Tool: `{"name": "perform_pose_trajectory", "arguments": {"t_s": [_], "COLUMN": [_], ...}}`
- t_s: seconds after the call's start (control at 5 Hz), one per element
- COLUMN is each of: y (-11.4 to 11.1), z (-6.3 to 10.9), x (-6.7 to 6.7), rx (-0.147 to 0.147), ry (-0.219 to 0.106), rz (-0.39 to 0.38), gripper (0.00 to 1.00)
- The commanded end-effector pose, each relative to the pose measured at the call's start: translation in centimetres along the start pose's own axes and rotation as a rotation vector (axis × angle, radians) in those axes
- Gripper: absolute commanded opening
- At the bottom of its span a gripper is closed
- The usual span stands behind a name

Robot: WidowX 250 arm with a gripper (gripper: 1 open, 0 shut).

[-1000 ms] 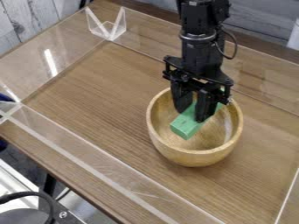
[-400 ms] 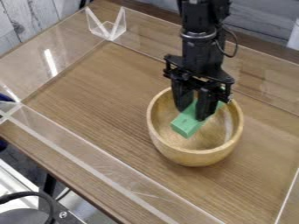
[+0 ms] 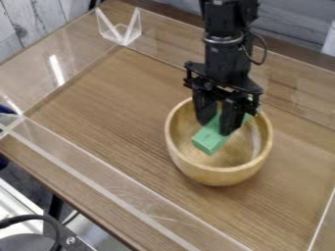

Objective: Put the green block in the brown bowl

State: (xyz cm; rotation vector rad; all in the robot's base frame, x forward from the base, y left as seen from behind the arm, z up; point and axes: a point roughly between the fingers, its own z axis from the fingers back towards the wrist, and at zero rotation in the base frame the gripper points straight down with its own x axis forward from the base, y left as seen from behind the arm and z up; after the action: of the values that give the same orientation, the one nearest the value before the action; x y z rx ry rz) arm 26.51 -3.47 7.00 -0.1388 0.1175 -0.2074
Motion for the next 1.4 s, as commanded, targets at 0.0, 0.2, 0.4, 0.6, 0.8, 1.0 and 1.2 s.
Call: {"name": "perform_pose_trajectory", "arguments": {"t_s": [0.0,0.2,0.4,0.6,0.8,1.0,1.2], "y": [0.36,0.41,0.46,0.50,0.55,0.57,0.50], "z": [1.59,1.57,1.63,1.27,0.91,0.73,0.97], "x": [1.17,1.23,1.28,1.40,1.56,1.70,1.73], "rx": [0.013,0.013,0.013,0.013,0.013,0.012,0.011], "ry": [-0.061,-0.058,-0.056,-0.047,-0.040,-0.035,-0.032], "rz": [0.003,0.004,0.006,0.006,0.005,0.005,0.005], "gripper": [0.00,0.00,0.00,0.00,0.00,0.00,1.00]}}
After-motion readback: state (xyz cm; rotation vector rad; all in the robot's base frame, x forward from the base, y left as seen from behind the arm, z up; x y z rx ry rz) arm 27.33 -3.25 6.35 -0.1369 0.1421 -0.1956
